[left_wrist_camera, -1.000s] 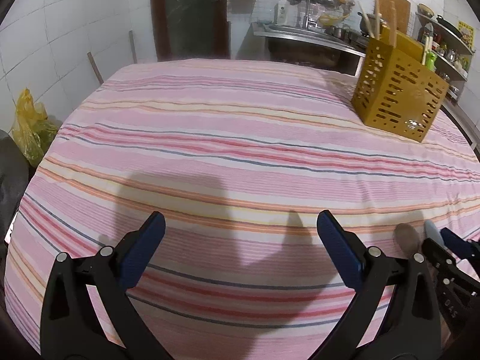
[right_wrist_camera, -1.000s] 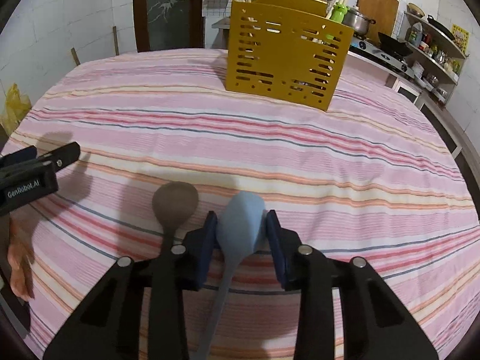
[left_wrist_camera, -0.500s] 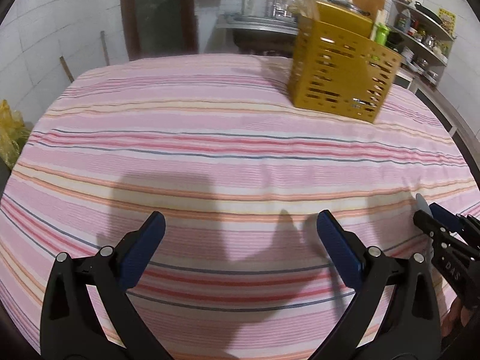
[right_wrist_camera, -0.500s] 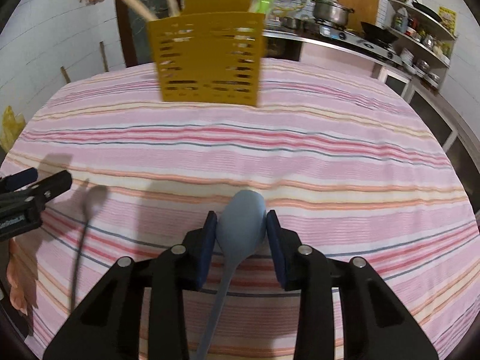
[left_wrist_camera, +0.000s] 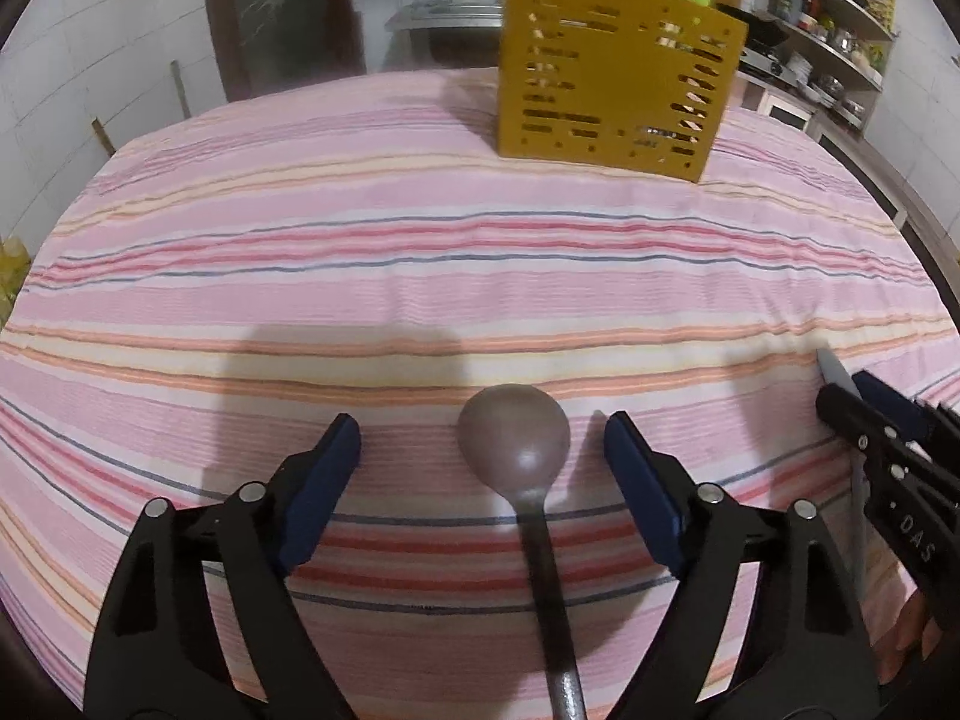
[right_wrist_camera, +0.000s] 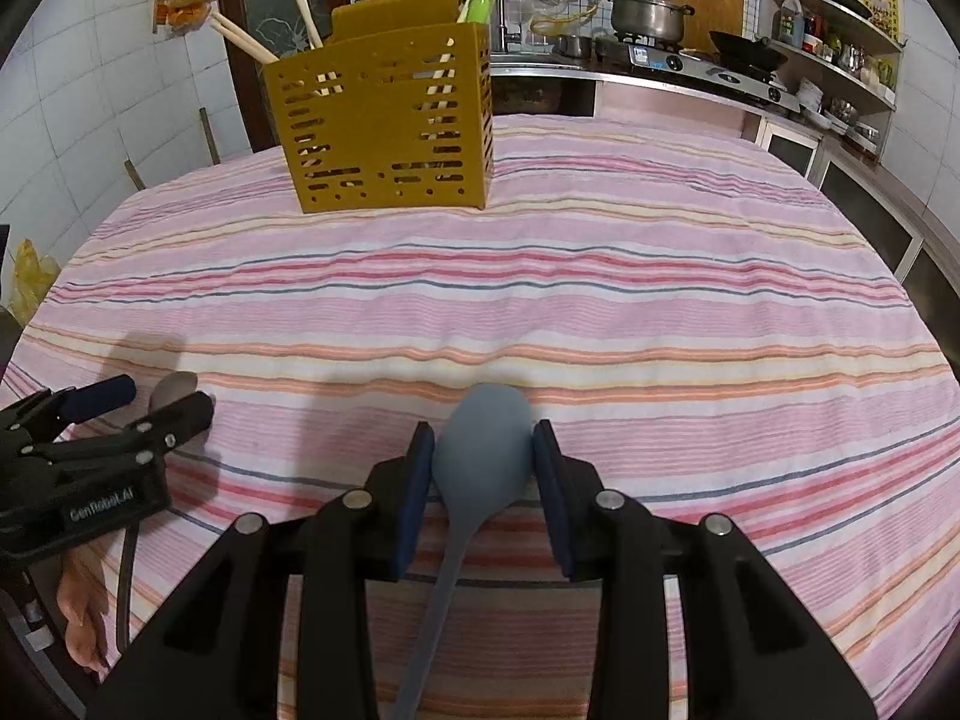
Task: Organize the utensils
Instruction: 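Close the left tool on the grey spoon handle while the right tool holds the blue spoon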
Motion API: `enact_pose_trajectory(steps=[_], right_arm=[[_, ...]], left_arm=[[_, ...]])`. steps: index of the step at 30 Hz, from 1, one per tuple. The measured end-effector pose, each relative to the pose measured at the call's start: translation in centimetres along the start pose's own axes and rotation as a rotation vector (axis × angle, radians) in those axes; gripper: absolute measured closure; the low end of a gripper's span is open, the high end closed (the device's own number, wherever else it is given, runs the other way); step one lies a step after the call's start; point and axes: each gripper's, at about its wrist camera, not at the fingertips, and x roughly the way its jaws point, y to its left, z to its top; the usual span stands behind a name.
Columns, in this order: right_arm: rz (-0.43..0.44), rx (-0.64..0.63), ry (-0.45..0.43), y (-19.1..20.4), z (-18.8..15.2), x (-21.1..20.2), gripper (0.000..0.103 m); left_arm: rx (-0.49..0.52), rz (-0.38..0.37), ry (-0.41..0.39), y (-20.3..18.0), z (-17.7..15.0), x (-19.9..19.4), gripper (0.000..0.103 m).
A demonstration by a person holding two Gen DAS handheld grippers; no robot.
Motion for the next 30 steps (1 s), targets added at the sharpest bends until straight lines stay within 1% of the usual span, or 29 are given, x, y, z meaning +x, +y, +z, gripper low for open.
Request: enact_pose_trajectory(steps=[2, 6, 8, 11, 15, 21, 27, 30], right_arm=[[0.001, -0.001, 0.002, -0.1, -0.1, -0.1, 0.069], [-0.006, -0.017, 0.009, 0.2, 0.0, 0.0, 0.069], [-0.008, -0.02, 0.012, 0.2, 0.0, 0.0, 0.069], [-0.007, -0.016, 0.017, 0.1, 0.0, 0.1, 0.069], [-0.012, -0.01, 0.023, 0.2, 0.1, 0.1, 0.068], [-0.012, 0.001, 0.032, 0.5, 0.3, 0.2, 0.067], [-0.05, 0.022, 0.055, 1.0, 0.6, 0.6, 0.067], [-0.072, 0.025, 0.061, 1.3, 0.6, 0.7, 0.069]], left_arm=[[-0.005, 0.012, 0.001, -0.1, 0.2, 0.0, 0.033], [0.003, 0.013, 0.013, -0.4, 0.5, 0.1, 0.044], [0.01, 0.0, 0.023, -0.6, 0.6, 0.0, 0.056], [0.025, -0.01, 0.037, -1.0, 0.7, 0.1, 0.067], [0.034, -0.004, 0.04, -1.1, 0.6, -0.1, 0.068], [0.032, -0.018, 0.034, -0.8, 1.0, 0.1, 0.068], [0.055, -0.01, 0.014, -1.0, 1.2, 0.3, 0.068], [0.061, -0.011, 0.007, -1.0, 1.2, 0.3, 0.068]])
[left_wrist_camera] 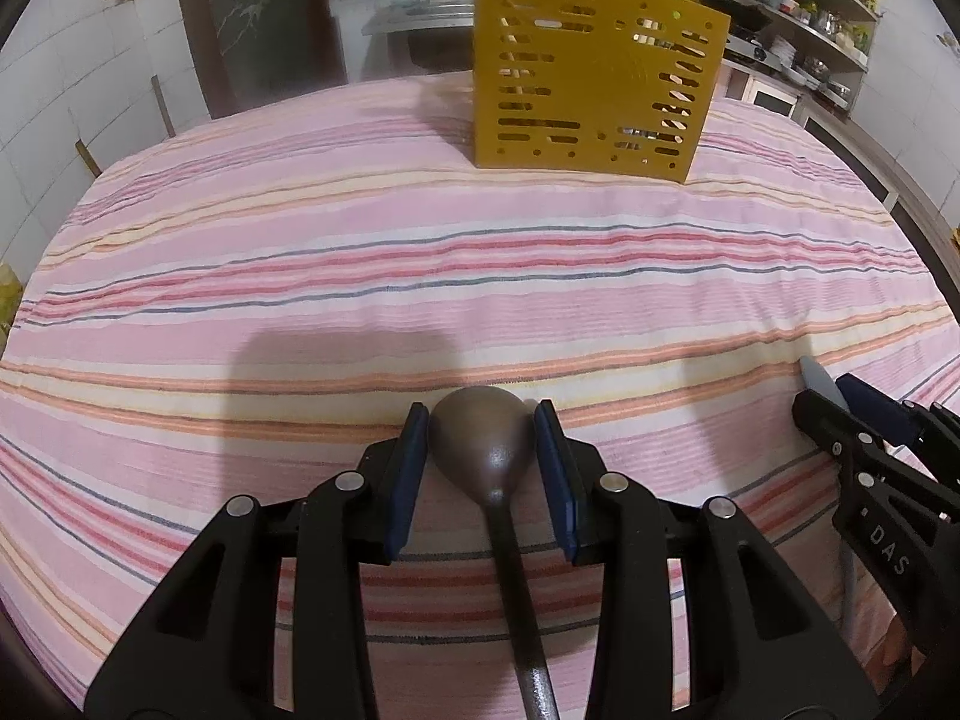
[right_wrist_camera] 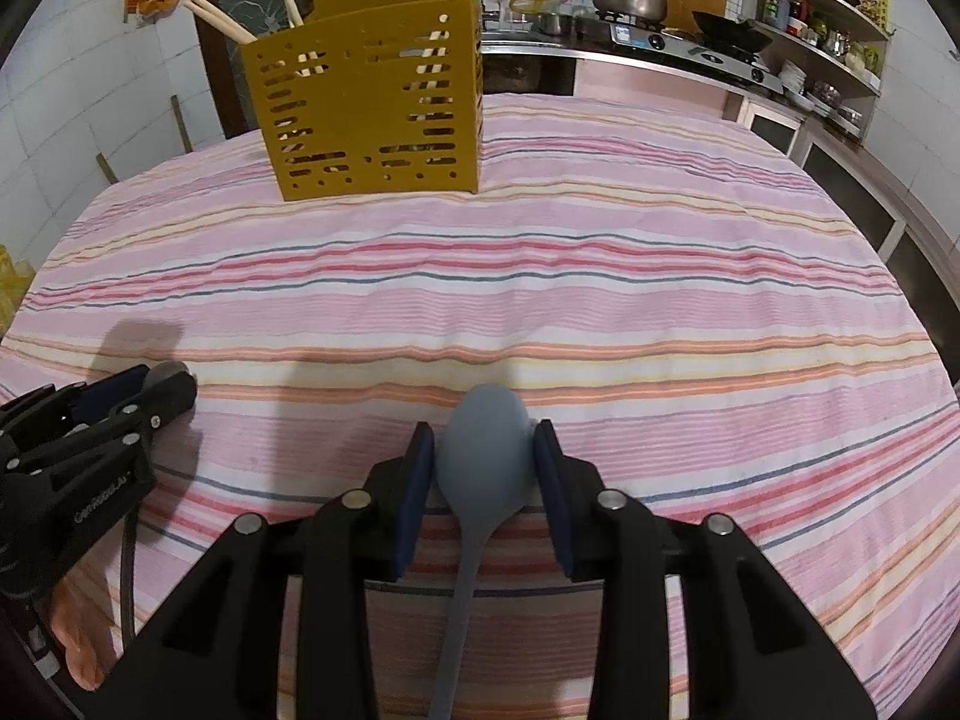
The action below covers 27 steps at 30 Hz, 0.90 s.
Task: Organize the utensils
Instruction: 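Close the left tool on the grey spoon handle while the right tool holds the blue spoon, then lift both spoons and carry them toward the yellow holder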
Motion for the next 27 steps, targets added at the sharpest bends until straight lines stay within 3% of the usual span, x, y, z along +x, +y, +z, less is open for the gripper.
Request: enact_pose_trajectory(steps=[7, 13, 27], right_arm=[[-0.002, 0.02, -0.012, 0.0, -0.1, -0.2, 0.07], [-0.002, 0.032, -0.071, 0.0, 0.2, -1.2, 0.07], [0.029, 0.039, -0.37, -0.1, 0.3, -6.1, 0.07]], left_arm=[[0.001, -0.004, -0.018, 0.2, 0.2, 0.0, 0.068], [-0.023, -0.009, -0.06, 0.8, 0.4, -0.7, 0.068], [0.0, 0.012, -0.343, 1.5, 0.4, -6.8, 0.068]])
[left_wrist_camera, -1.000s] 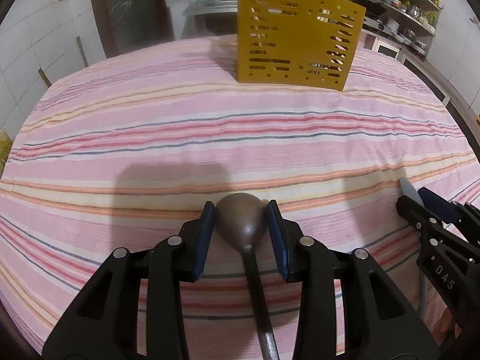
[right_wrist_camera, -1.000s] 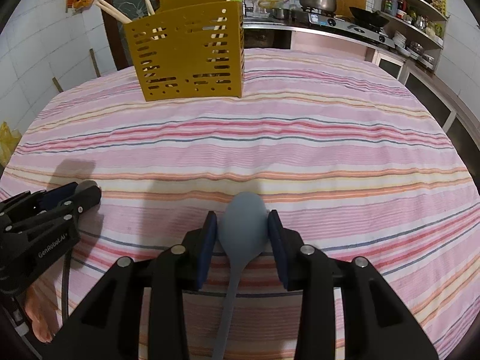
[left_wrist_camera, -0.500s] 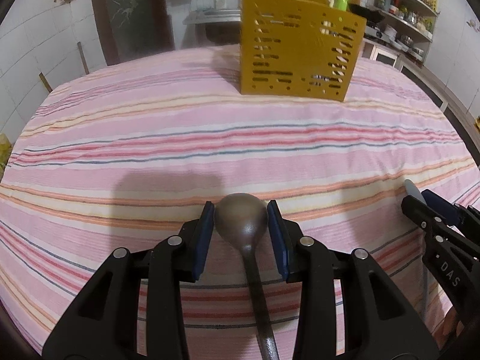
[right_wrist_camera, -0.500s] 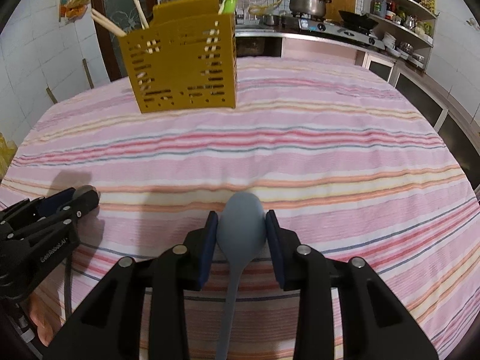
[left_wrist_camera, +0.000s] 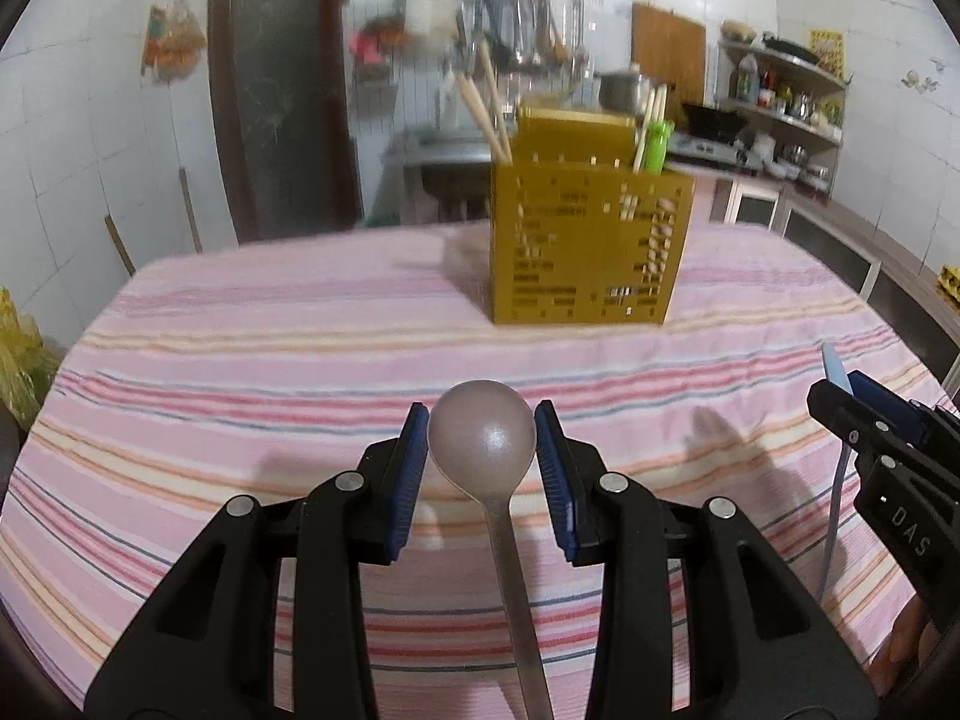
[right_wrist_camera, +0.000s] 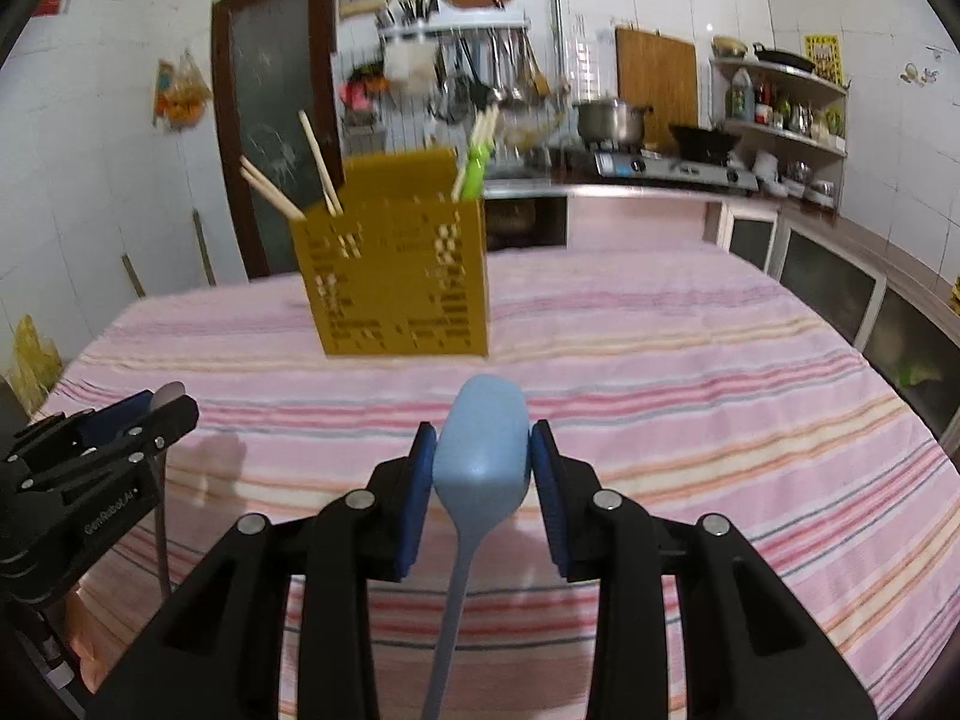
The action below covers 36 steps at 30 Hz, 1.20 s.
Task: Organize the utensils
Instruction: 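Lift both spoons and carry them toward the yellow holder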
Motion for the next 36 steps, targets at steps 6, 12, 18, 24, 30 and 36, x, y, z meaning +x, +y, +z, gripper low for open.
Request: enact_pose_trajectory(steps=[6, 12, 18, 24, 30, 36], right_arm=[[0.002, -0.014, -0.074, 0.4, 0.3, -0.9, 0.07], [-0.001, -0.03, -0.146, 0.7, 0.4, -2.1, 0.07], [-0.008, -0.029, -0.179, 0.7, 0.7, -2.7, 0.07], [-0.027, -0.039, -0.214, 0.6, 1.6, -3.4, 0.071], [-0.039, -0.056, -0.22, 0.7, 2.5, -3.0, 0.088], [-0.03, -0.046, -0.208, 0.3, 2.6, -2.6, 0.093]], left_arm=[[-0.007, -0.001, -0.063, 0.6, 0.4, -1.3, 0.068], [-0.01, 0.002, -0.12, 0.9, 0.5, -2.4, 0.068], [-0.004, -0.003, -0.166, 0.9, 0.8, -3.3, 0.068], [-0.014, -0.012, -0.194, 1.3, 1.6, -3.9, 0.068], [-0.017, -0.006, -0.215, 1.6, 2.4, -4.3, 0.068], [-0.019, -0.002, -0.224, 1.9, 2.8, -4.3, 0.068]])
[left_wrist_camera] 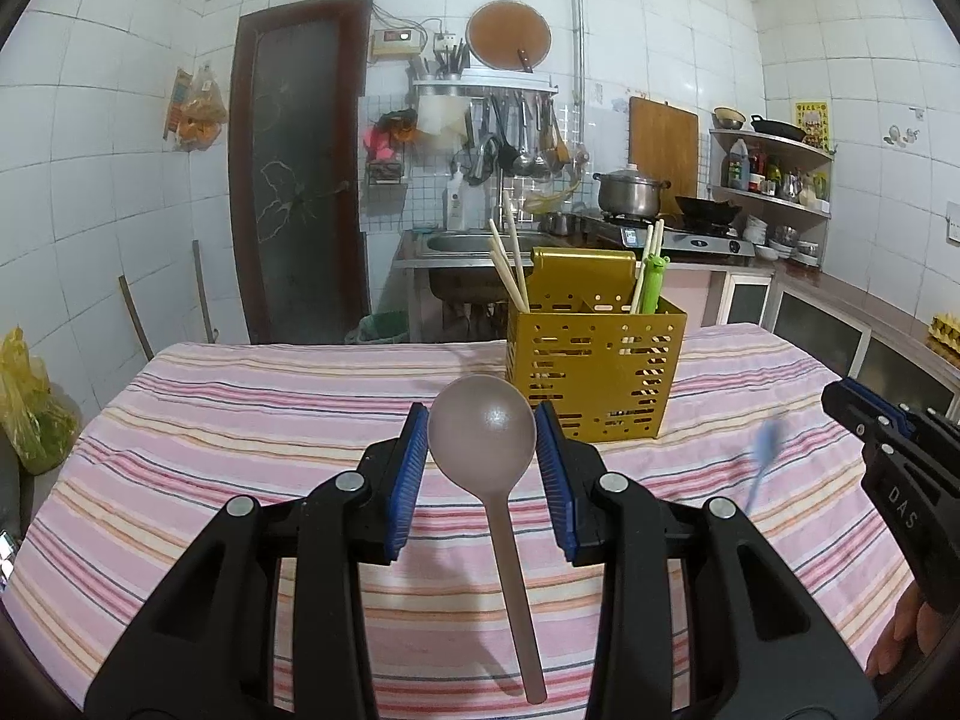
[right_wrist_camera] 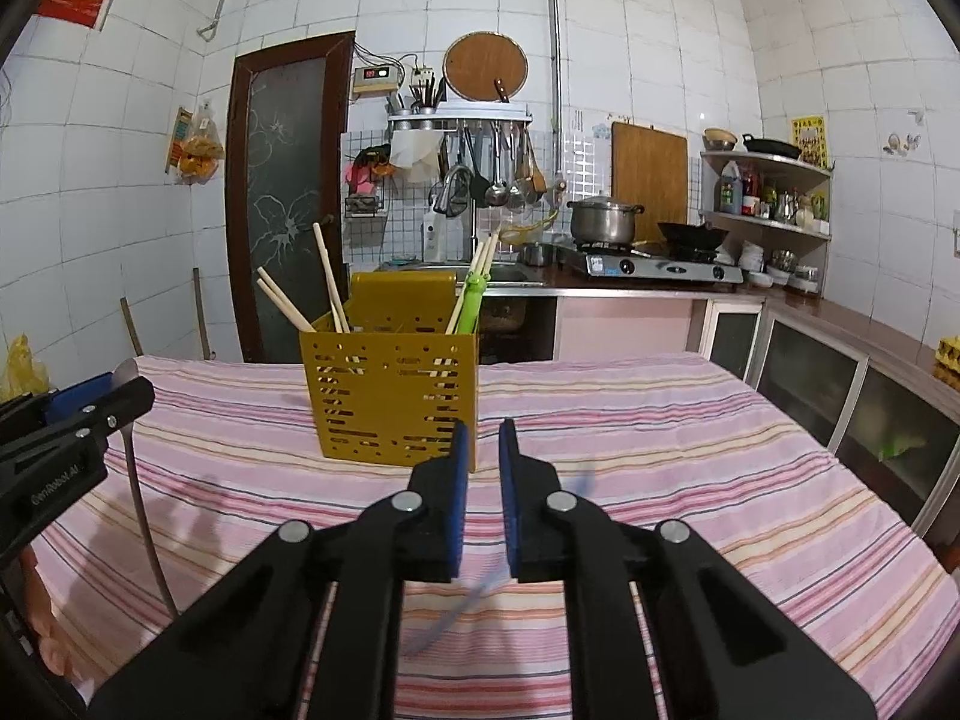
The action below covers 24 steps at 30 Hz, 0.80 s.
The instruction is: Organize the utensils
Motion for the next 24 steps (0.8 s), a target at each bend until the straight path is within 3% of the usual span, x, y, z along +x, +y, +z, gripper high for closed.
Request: enact_pose_trajectory(steps=[6, 10, 11, 13, 14, 17, 24], right_arm=[[-0.014, 0.007, 0.017, -0.8, 0.4, 0.4, 0.093], [-0.035, 0.07, 0.185, -3.5, 0.7, 3.4, 0.09], [-0.061, 0.081, 0.225, -4.3, 0.5, 4.4, 0.087], [-0.11, 0.09, 0.277, -5.5, 0.0, 5.7, 0.052], [-0.123, 0.1, 0.296, -5.9, -0.3, 6.4, 0.05], [-0.19, 0.113, 0.393, -7.1, -1.1, 8.5, 0.05], [-0.244, 0.212, 0.56, -8.7, -2.5, 12.6, 0.05]], left_arm=[[0.009, 0.003, 0.005, 0.1, 0.1, 0.3, 0.068], [0.001, -0.003, 0.033, 0.7, 0.1, 0.9, 0.068], [0.001, -0.004, 0.04, 0.7, 0.2, 1.2, 0.068], [0.0, -0.004, 0.056, 0.7, 0.2, 1.8, 0.068], [-0.001, -0.008, 0.068, 0.9, 0.3, 2.2, 0.068], [-0.006, -0.021, 0.107, 1.3, 0.6, 3.8, 0.068], [0.012, -0.028, 0.171, 1.7, 1.1, 7.1, 0.068]])
